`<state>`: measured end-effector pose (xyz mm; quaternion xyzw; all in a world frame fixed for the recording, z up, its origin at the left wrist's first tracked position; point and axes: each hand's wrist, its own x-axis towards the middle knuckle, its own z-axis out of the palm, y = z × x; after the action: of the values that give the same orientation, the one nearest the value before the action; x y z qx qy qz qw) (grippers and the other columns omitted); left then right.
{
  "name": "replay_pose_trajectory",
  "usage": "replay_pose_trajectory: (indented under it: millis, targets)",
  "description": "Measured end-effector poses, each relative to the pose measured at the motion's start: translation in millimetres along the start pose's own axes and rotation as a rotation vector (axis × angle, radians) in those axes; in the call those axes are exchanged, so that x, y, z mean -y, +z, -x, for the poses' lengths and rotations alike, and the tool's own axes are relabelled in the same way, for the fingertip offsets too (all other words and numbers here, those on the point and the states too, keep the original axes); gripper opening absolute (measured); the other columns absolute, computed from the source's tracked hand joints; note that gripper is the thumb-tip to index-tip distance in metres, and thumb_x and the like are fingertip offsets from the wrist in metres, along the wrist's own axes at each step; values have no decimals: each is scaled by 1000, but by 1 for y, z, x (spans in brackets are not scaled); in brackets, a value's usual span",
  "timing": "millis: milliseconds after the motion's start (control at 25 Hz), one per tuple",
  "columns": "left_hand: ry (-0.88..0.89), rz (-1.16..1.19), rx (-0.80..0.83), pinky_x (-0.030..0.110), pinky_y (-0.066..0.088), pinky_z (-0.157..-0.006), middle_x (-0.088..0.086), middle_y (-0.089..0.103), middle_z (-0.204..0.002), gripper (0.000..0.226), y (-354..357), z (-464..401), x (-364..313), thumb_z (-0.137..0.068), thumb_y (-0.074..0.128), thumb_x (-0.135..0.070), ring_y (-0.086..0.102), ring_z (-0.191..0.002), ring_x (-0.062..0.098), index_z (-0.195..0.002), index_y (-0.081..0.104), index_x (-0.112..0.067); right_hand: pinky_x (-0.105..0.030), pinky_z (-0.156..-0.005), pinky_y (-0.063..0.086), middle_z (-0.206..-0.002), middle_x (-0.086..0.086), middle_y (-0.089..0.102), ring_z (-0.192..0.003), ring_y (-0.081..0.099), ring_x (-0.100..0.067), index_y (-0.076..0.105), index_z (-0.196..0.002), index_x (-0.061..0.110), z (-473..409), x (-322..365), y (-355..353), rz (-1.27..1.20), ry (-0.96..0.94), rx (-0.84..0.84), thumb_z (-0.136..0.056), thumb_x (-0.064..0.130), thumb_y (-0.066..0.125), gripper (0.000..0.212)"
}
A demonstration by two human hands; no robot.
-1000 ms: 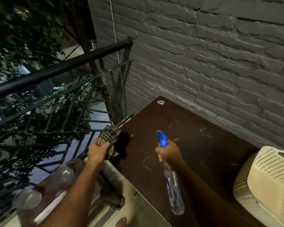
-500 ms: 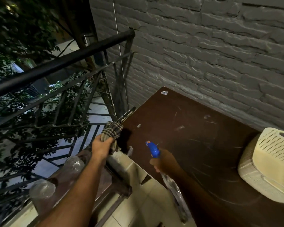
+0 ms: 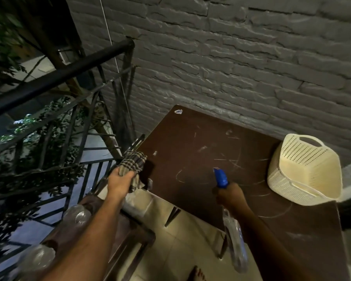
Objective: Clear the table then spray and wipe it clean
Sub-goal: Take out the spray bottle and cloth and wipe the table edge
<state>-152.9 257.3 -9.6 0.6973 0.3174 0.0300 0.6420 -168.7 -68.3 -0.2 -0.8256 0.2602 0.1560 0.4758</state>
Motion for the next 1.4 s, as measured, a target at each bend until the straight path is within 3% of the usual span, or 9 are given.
replay_pose_trajectory:
  millis: [160, 400, 600, 760, 920, 1040, 1160, 1280, 1400]
  targets:
    - [25, 18, 11, 27, 46, -63, 5, 66, -92, 19, 9, 4, -7, -84, 66, -9, 61, -79, 17, -103, 62, -11, -40, -68, 58, -87, -12, 65, -71, 64, -24, 56, -106, 14, 3, 9, -21, -161, -74, -76, -77, 10, 69, 31]
    - [46, 29, 66, 29, 49, -66, 7, 66, -99, 28, 40, 1, -26, -82, 70, -10, 63, -87, 20, -107, 59, -17, -29, -52, 47, -75, -12, 61, -58, 56, -19, 56, -87, 12, -24, 58, -46, -165, -209, -157, -75, 10, 65, 15]
    - [-15, 40, 66, 47, 55, -85, 9, 68, -102, 44, 73, -15, -41, -75, 79, -15, 66, -92, 27, -114, 60, -14, -41, -69, 56, -81, -14, 62, -68, 58, -23, 56, -89, 15, -57, 77, -60, -143, -224, -47, -73, 12, 66, 19]
    - [-104, 183, 102, 43, 55, -83, 7, 73, -97, 26, 101, -24, -53, -82, 73, -25, 69, -89, 25, -106, 66, -17, -48, -73, 57, -87, -17, 66, -71, 62, -25, 56, -88, 19, -86, 90, -63, -141, -296, -42, -72, 23, 70, 22]
    - [-132, 261, 103, 39, 55, -73, 13, 74, -92, 18, 130, -52, -65, -94, 58, -27, 69, -82, 28, -98, 69, -12, -40, -73, 60, -88, -6, 68, -75, 68, -20, 55, -96, 25, -108, 116, -54, -127, -328, 36, -77, 48, 70, 33]
    - [-77, 98, 81, 50, 53, -90, 11, 72, -104, 41, 157, -112, -60, -82, 72, -35, 69, -93, 30, -114, 63, -11, -34, -71, 59, -87, -1, 70, -75, 70, -15, 54, -101, 28, -124, 138, -42, -93, -344, 70, -76, 58, 65, 40]
    - [-23, -104, 74, 53, 55, -84, 8, 70, -108, 75, 194, -201, -46, -60, 77, -57, 68, -91, 29, -121, 57, -18, -35, -69, 60, -79, -3, 71, -67, 71, -15, 54, -93, 34, -151, 159, -30, -95, -333, 29, -76, 61, 62, 33]
    - [177, -342, 101, 34, 50, -84, 4, 68, -104, 38, 237, -248, -81, -82, 70, -28, 63, -89, 23, -117, 60, -15, -36, -65, 59, -74, -9, 71, -66, 70, -22, 55, -90, 31, -187, 178, -16, -101, -275, 15, -76, 60, 62, 32]
    - [435, -646, 50, 34, 44, -84, 13, 64, -113, 37, 284, -311, -87, -91, 60, -25, 59, -101, 31, -126, 56, -13, -34, -60, 55, -69, -12, 70, -58, 66, -20, 57, -85, 27, -226, 192, -4, -78, -246, 8, -76, 58, 64, 33]
